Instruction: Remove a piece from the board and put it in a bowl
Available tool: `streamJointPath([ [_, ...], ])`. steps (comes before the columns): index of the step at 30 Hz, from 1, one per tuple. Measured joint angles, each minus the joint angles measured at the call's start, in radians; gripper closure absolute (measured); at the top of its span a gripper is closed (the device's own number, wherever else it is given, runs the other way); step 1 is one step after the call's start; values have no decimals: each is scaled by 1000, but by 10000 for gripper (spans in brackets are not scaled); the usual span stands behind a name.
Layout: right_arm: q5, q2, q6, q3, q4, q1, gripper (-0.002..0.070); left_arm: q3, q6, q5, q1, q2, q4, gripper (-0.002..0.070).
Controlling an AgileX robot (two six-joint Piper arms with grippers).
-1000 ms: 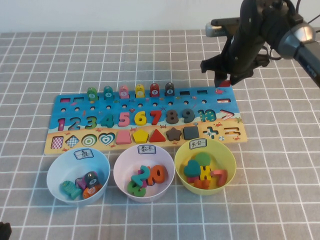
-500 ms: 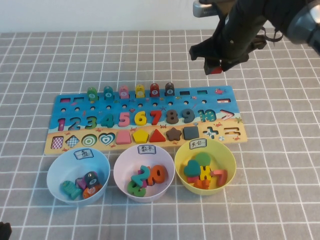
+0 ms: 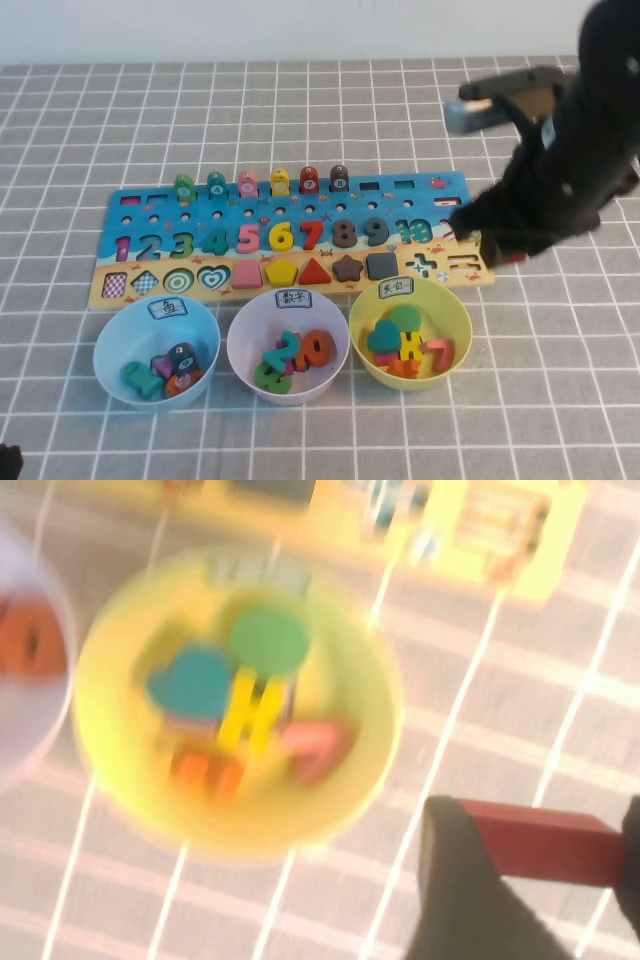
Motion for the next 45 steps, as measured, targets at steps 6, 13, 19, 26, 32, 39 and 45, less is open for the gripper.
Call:
streamJointPath([
  [6, -124, -116, 7, 202, 51, 62, 395, 0, 0, 0, 0, 0, 0, 680],
  [13, -403, -120, 7, 390, 113, 90, 395, 0, 0, 0, 0, 0, 0, 679],
  [19, -659, -120, -43, 503, 117, 140, 395, 0, 0, 0, 0, 0, 0, 679],
  [26, -767, -122, -66, 569, 114, 169, 395, 0, 0, 0, 0, 0, 0, 679],
  [32, -761, -126, -66, 582, 112, 169, 395, 0, 0, 0, 0, 0, 0, 680],
  [39, -761, -122, -66, 584, 112, 169, 395, 0, 0, 0, 0, 0, 0, 680],
  [45, -761, -82, -66, 584, 133, 169, 395, 0, 0, 0, 0, 0, 0, 680],
])
